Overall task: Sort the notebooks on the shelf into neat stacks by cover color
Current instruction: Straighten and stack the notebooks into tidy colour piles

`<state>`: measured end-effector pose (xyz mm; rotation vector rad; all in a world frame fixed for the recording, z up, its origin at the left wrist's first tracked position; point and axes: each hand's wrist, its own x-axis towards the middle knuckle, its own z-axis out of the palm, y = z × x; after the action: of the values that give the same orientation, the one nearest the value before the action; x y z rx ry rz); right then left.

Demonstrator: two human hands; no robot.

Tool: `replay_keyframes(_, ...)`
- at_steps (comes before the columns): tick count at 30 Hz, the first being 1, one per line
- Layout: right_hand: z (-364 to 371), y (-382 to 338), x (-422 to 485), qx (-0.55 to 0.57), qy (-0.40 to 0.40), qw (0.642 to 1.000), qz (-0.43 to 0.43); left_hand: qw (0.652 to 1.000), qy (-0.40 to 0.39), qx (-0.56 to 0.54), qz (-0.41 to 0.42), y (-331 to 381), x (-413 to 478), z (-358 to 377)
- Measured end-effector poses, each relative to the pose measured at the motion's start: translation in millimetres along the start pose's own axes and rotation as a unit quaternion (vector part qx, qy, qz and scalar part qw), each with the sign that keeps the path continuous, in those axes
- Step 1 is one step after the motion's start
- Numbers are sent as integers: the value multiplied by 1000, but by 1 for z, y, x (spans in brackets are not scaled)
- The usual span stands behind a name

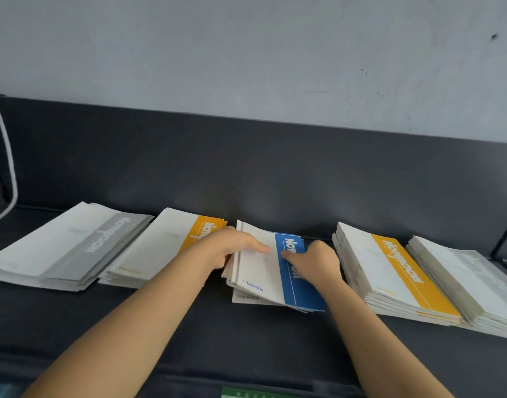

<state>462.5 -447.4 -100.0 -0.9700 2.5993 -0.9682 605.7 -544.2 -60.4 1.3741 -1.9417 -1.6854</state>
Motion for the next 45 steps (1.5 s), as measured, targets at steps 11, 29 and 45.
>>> replay_keyframes(11, -8, -2, 4, 204, 82, 973, -68, 967, -53, -166, 183, -2, -5, -1)
replay_keyframes(29, -22, -18, -26, 369, 132, 881, -263, 840, 127, -220, 479, 5, -10, 19)
replay_keyframes(45, -16, -8, -19, 365, 75, 907, -194, 927, 85, -198, 307, -8, 1, 39)
